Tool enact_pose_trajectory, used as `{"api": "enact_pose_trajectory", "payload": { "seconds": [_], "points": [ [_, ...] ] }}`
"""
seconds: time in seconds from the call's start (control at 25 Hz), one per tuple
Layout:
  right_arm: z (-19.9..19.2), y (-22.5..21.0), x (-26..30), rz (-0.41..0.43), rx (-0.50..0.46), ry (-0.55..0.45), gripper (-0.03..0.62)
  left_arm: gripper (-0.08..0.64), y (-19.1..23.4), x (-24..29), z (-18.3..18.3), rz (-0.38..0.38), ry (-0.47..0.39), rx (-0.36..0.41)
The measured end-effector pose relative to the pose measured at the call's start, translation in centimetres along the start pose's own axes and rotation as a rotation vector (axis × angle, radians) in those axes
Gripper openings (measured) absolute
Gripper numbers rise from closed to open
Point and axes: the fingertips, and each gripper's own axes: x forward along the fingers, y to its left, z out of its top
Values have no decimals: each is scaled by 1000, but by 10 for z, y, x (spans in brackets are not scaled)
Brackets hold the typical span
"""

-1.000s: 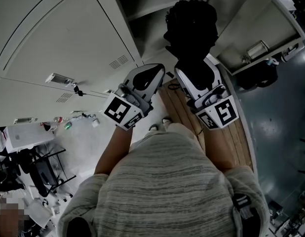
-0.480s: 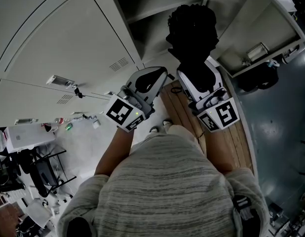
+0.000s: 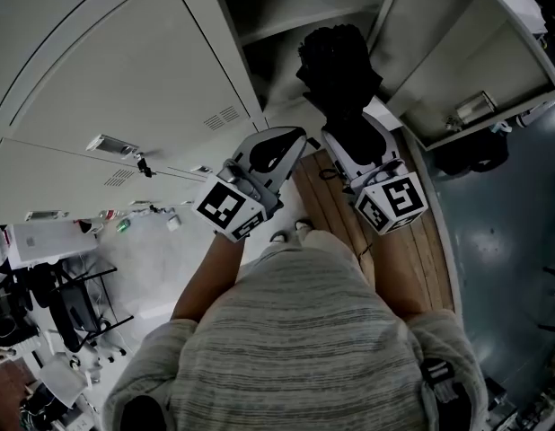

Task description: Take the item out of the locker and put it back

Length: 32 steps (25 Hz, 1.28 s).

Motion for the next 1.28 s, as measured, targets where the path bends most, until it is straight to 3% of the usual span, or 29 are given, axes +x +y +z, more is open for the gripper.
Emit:
{"api": "enact_pose_trajectory", "payload": {
  "seconds": [0.64, 0.88, 1.28],
  "points": [
    [-87, -44, 74, 45, -289, 461, 259, 9, 14, 11, -19, 14, 16, -32],
    [-112, -52, 103, 69, -290, 562, 259, 9, 24, 13, -29, 33, 19, -61],
    [-134, -55, 131, 56, -212, 666, 259, 9, 31, 18, -36, 52, 28, -71]
  ]
}}
